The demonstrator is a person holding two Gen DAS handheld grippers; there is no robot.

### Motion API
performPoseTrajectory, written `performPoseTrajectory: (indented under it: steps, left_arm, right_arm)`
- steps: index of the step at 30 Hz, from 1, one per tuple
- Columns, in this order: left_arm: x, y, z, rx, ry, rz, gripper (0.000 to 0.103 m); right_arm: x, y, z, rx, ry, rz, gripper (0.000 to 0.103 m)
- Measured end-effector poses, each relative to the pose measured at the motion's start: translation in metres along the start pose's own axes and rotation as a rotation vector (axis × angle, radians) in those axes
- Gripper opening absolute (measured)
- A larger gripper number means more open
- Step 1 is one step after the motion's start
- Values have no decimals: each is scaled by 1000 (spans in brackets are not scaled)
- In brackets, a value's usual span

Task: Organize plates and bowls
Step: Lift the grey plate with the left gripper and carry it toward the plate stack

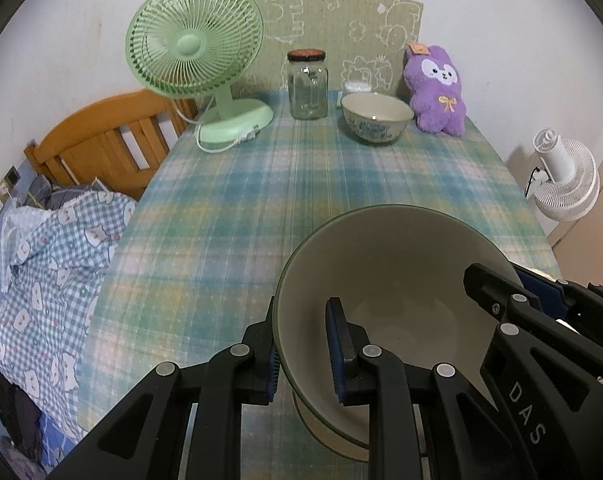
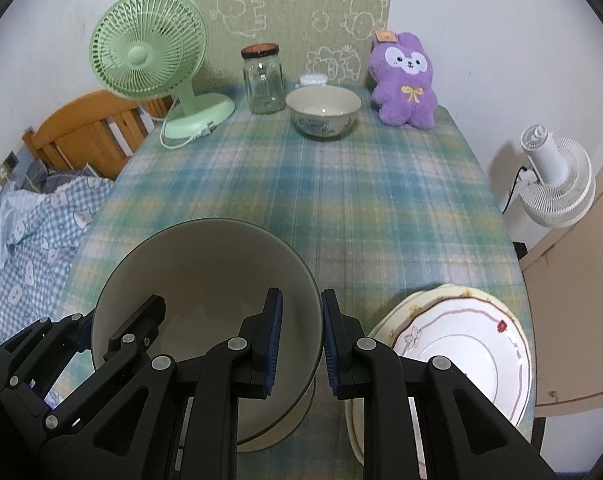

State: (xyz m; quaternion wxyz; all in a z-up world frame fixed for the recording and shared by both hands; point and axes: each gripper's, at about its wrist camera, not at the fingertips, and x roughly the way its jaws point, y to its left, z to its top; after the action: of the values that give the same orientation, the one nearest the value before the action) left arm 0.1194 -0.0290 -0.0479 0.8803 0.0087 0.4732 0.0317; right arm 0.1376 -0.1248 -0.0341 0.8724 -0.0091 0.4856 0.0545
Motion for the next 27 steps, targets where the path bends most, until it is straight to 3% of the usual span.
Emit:
performPoseTrajectory:
  steps: [16,27]
  left_arm:
    - [26,2,-24,-6,88,-8,18]
    - [33,3,-31,13,104,-2,18]
  right_arm:
    - [30,5,-22,-6,85,-7,22]
    - [38,7,-28,4,111,-18,23]
